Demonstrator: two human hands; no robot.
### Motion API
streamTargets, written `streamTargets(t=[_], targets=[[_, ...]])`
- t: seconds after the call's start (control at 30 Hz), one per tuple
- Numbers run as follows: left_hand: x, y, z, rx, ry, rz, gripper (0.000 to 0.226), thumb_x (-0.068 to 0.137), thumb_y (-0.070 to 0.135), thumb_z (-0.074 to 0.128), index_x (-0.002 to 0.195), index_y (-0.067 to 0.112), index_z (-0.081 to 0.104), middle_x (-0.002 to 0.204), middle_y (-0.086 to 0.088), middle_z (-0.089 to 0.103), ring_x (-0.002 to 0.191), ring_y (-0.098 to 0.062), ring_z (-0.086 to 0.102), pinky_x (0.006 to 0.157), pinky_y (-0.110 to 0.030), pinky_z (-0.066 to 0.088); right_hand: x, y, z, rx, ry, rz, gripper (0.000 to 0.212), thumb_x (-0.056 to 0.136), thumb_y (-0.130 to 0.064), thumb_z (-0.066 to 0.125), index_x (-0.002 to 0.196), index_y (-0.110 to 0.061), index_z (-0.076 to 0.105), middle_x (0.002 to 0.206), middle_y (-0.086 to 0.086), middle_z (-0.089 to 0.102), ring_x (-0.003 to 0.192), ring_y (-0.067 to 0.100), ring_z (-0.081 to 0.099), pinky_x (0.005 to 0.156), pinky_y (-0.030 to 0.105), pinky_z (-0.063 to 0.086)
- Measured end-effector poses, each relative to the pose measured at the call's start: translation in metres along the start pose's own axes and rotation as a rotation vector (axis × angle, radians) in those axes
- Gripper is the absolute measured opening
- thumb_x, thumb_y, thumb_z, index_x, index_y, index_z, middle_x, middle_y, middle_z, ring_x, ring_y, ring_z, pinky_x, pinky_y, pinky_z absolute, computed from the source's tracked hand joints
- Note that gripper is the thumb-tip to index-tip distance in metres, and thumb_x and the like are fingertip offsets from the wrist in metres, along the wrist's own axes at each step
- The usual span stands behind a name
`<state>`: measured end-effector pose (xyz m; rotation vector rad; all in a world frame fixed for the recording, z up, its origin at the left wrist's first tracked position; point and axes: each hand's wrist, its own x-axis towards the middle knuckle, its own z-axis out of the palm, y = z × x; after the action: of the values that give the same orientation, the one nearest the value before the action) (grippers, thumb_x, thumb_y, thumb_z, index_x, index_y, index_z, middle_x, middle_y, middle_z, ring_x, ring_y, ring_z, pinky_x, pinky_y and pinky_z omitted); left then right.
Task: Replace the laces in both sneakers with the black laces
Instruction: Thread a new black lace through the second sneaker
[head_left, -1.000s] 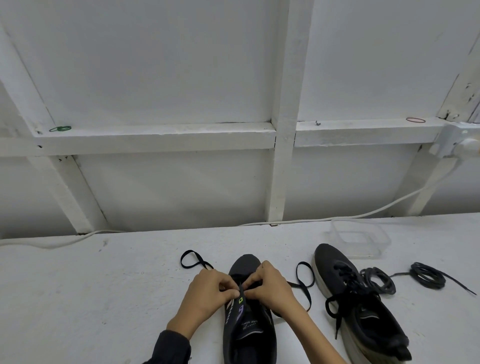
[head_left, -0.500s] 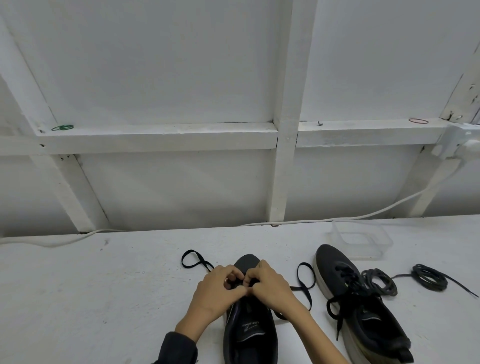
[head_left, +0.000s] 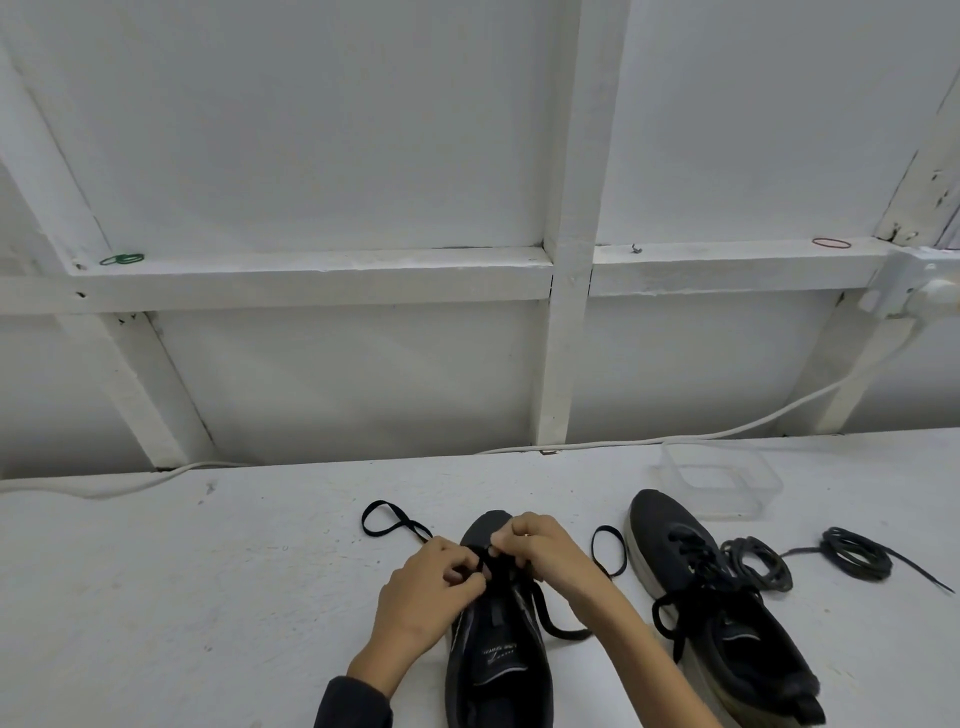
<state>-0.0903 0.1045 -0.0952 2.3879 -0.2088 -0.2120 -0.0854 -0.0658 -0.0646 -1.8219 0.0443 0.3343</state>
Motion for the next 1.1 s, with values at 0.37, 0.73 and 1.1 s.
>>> streamTargets(t=[0.37,0.73,1.1], targets=[[-0.002,-0.010,0.024,-0.206,0.205,0.011,0.016,0.089,0.043,0.064,0.074,0.036,0.063,0.092,0.017,0.060,0.083,0.005,0.057,0.072,-0.022,0.048,-0.003,-0.004,0.016,-0.987,0.077,-0.116,0.024,0.082,-0.022,0.061,0.105,-0.018,0.069,0.111,0.000,0.054,0.095,0.023,0.057,0.069,0.028,0.033],[-0.004,-0.010,0.023,-0.490,0.237,0.096,0.011,0.090,0.016,0.067,0.091,0.025,0.075,0.085,0.013,0.074,0.085,-0.003,0.067,0.074,-0.017,0.050,0.004,0.006,-0.006,-0.610,-0.001,-0.117,0.007,0.076,-0.020,0.065,0.078,-0.027,0.062,0.078,-0.013,0.063,0.071,0.005,0.057,0.066,0.026,0.045],[0.000,-0.006,0.024,-0.462,0.214,0.073,0.027,0.080,0.017,0.078,0.100,0.034,0.072,0.080,0.012,0.075,0.084,0.003,0.068,0.075,-0.010,0.048,-0.005,0.026,-0.011,0.030,0.017,-0.137,0.010,0.083,-0.003,0.072,0.093,-0.003,0.075,0.062,-0.006,0.066,0.050,0.006,0.052,0.048,0.018,0.039]])
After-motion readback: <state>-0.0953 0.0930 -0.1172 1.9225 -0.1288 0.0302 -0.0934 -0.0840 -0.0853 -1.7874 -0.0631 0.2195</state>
